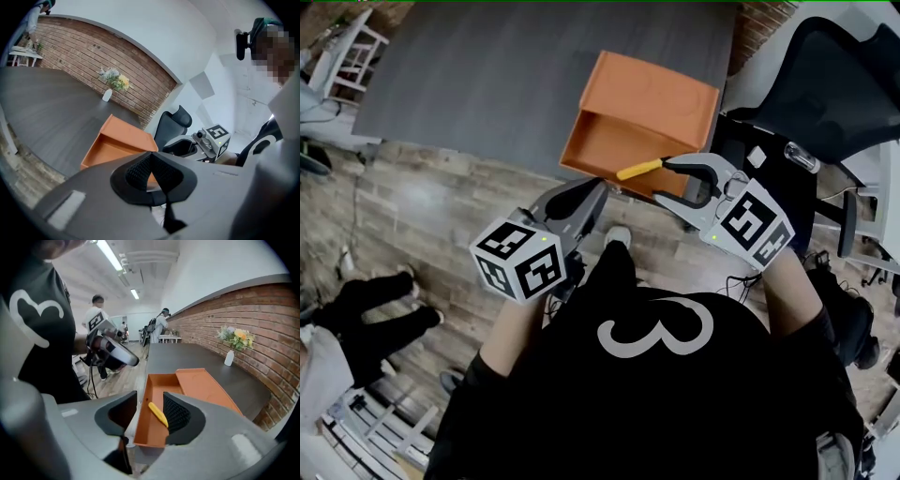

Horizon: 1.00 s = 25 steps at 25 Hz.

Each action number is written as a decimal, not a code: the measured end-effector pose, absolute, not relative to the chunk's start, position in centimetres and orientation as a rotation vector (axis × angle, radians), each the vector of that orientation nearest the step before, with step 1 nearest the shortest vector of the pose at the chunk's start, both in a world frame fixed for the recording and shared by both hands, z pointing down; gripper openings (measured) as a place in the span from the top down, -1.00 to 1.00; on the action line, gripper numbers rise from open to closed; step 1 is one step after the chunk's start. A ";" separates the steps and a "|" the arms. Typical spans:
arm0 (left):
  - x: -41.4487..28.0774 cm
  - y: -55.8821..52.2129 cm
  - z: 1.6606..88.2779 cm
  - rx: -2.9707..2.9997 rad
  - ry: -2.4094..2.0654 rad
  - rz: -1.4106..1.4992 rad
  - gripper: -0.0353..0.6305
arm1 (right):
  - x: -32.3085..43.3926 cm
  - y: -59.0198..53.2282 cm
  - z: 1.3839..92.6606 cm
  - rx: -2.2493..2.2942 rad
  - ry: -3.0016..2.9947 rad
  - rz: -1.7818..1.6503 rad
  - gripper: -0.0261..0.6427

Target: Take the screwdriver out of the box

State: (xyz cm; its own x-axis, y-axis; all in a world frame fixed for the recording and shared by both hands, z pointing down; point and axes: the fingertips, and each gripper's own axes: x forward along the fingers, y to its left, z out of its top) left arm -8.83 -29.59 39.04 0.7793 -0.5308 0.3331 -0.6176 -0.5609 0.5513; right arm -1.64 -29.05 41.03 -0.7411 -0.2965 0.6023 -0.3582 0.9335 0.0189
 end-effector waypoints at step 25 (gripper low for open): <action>-13.2 -30.0 42.8 2.195 -0.929 0.186 0.86 | -1.8 -32.3 54.6 0.044 -1.715 -0.493 0.49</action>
